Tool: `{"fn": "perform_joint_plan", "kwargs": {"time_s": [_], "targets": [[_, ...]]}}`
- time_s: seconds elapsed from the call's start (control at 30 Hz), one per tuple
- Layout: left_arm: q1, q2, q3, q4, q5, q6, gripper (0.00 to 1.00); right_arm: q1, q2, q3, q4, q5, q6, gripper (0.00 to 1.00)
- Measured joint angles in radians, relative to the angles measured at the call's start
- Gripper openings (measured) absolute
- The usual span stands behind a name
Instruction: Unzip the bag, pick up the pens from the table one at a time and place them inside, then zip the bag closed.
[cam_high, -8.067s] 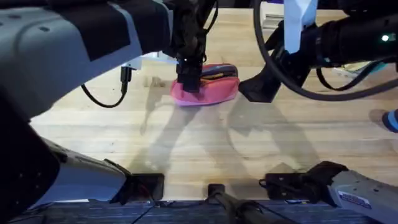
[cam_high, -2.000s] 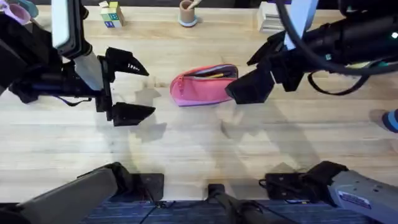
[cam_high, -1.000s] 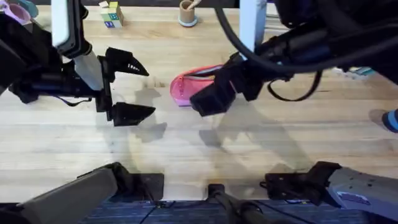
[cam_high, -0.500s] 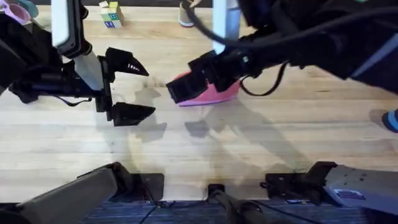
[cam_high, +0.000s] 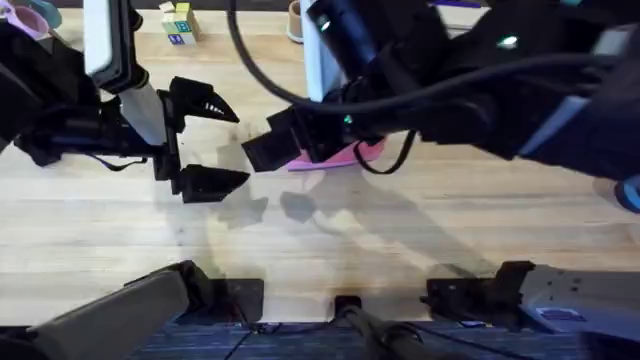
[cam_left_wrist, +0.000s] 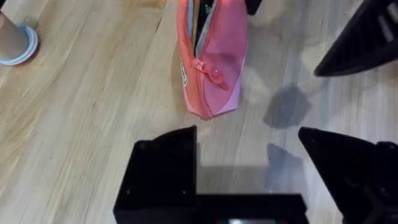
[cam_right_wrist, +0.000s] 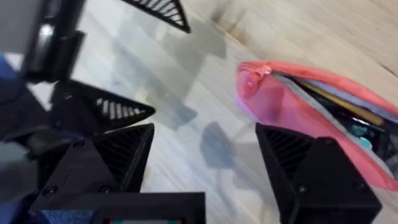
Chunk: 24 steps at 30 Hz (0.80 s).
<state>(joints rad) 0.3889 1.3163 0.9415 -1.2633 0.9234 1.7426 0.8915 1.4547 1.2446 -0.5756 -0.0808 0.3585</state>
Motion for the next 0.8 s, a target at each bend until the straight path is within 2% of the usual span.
{"fn": "perform_joint_plan", "kwargs": {"time_s": [0.3, 0.8], "targets": [[0.000, 0.000, 0.000, 0.000, 0.000, 0.000, 0.993, 0.023, 0.082, 0.000, 0.002, 0.083, 0.115, 0.997], [0.000, 0.000, 0.000, 0.000, 0.000, 0.000, 0.993, 0.023, 0.149, 0.000, 0.109, 0.096, 0.159, 0.997]]}}
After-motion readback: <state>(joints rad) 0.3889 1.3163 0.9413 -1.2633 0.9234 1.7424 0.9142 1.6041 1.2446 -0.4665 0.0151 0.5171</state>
